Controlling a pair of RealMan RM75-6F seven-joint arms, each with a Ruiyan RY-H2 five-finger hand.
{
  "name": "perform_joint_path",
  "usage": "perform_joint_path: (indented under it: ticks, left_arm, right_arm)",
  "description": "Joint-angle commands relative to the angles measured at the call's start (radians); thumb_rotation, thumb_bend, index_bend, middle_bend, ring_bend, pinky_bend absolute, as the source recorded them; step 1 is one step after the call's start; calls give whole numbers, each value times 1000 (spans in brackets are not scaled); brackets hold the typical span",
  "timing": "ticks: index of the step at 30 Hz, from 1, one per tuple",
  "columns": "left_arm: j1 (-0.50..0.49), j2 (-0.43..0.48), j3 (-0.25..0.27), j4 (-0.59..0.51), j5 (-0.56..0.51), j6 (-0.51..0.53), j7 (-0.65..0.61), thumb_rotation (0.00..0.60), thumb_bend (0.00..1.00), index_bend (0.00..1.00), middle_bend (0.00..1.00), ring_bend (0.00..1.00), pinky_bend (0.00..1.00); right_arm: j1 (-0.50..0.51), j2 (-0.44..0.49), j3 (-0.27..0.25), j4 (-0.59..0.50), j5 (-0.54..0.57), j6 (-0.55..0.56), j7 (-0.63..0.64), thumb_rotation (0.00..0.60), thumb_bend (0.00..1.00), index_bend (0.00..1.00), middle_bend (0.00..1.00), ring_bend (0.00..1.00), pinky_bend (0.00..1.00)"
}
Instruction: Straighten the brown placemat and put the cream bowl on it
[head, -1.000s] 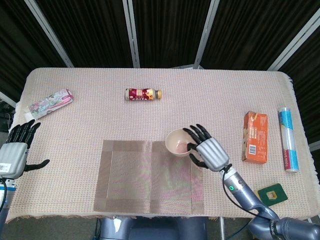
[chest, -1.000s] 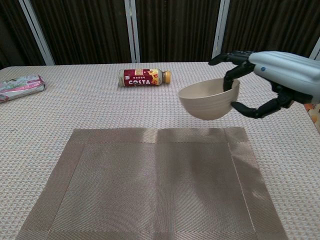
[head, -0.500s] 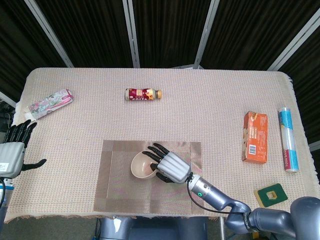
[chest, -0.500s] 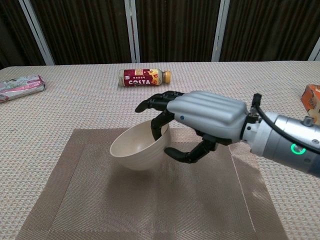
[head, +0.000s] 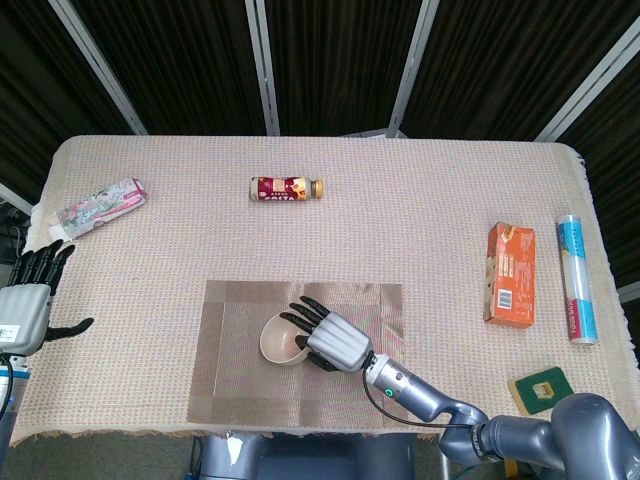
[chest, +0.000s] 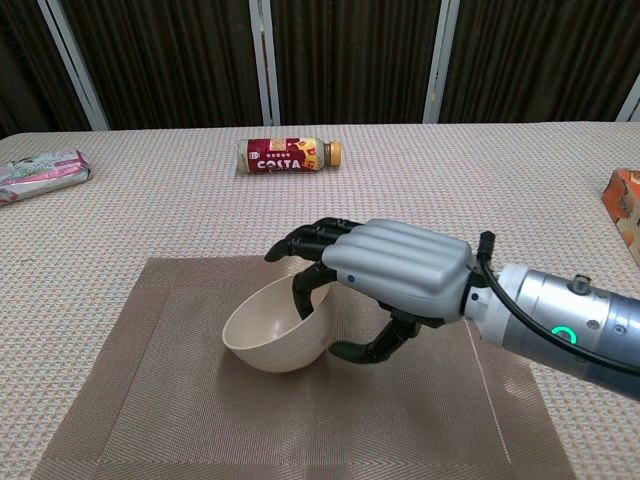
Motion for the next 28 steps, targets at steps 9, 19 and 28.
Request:
perform_joint_path:
  ticks: [9,19,28]
  left_arm:
    - [7,-3,7,-6,14,8,10,600,0,0,0,0,0]
    - [58,-50,23,36,66,125,79,600,0,0,0,0,0]
    - [97,-87,47,115,144,194,10,600,0,0,0,0,0]
  right_arm:
    - [-100,173,-45,-161,-29,155,-82,600,0,0,0,0,0]
    - [-338,502,-76,-353,90,409,-187,600,0,0,0,0,0]
    - [-487,555,-61,-277,176,561,-78,600,0,0,0,0,0]
